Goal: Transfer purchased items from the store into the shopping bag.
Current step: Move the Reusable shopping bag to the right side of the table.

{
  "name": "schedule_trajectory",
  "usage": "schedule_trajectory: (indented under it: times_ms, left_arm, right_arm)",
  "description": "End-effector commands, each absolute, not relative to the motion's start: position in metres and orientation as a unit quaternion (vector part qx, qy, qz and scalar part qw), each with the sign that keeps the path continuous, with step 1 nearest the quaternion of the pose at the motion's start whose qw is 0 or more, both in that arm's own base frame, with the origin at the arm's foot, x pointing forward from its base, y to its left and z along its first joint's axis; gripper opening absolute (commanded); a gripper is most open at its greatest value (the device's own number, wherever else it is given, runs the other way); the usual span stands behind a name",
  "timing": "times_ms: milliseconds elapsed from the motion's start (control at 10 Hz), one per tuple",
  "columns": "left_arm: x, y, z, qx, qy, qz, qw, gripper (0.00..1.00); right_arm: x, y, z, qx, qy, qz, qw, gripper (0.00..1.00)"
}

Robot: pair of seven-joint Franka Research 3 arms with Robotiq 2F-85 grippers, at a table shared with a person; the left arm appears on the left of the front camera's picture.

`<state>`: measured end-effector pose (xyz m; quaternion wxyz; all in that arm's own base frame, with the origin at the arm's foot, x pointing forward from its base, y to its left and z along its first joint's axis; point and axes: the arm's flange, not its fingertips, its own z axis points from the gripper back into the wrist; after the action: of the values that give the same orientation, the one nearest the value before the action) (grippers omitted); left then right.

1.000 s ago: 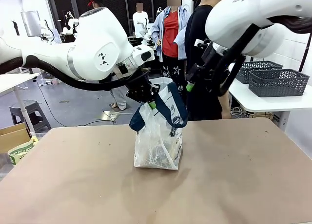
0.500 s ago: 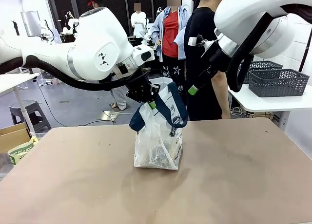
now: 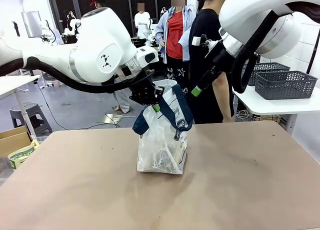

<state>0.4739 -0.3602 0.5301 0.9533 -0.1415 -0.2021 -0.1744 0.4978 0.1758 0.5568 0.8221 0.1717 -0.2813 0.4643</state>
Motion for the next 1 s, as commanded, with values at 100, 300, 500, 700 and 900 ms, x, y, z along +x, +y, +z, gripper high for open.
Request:
schedule_trajectory:
  times_ms: [100,300,500,700,900]
  left_arm:
    - [0.489,-0.375,0.538,-0.11,-0.163,-0.188,0.962,0.0]
    - [0.514,-0.398,0.561,-0.044,-0.145,-0.211,0.966,0.0]
    - [0.531,-0.403,0.587,-0.005,-0.141,-0.213,0.967,0.0]
    - [0.541,-0.396,0.607,0.023,-0.16,-0.218,0.962,0.0]
    - [0.548,-0.381,0.62,0.022,-0.161,-0.203,0.966,0.0]
  right_arm:
    - [0.495,0.173,0.554,0.163,-0.28,0.464,0.824,1.0]
    - [0.495,0.173,0.554,0.163,-0.28,0.464,0.824,1.0]
    - [0.495,0.173,0.554,0.163,-0.28,0.464,0.824,1.0]
    - [0.495,0.173,0.554,0.163,-0.28,0.464,0.824,1.0]
    - [0.495,0.173,0.554,0.163,-0.28,0.464,0.824,1.0]
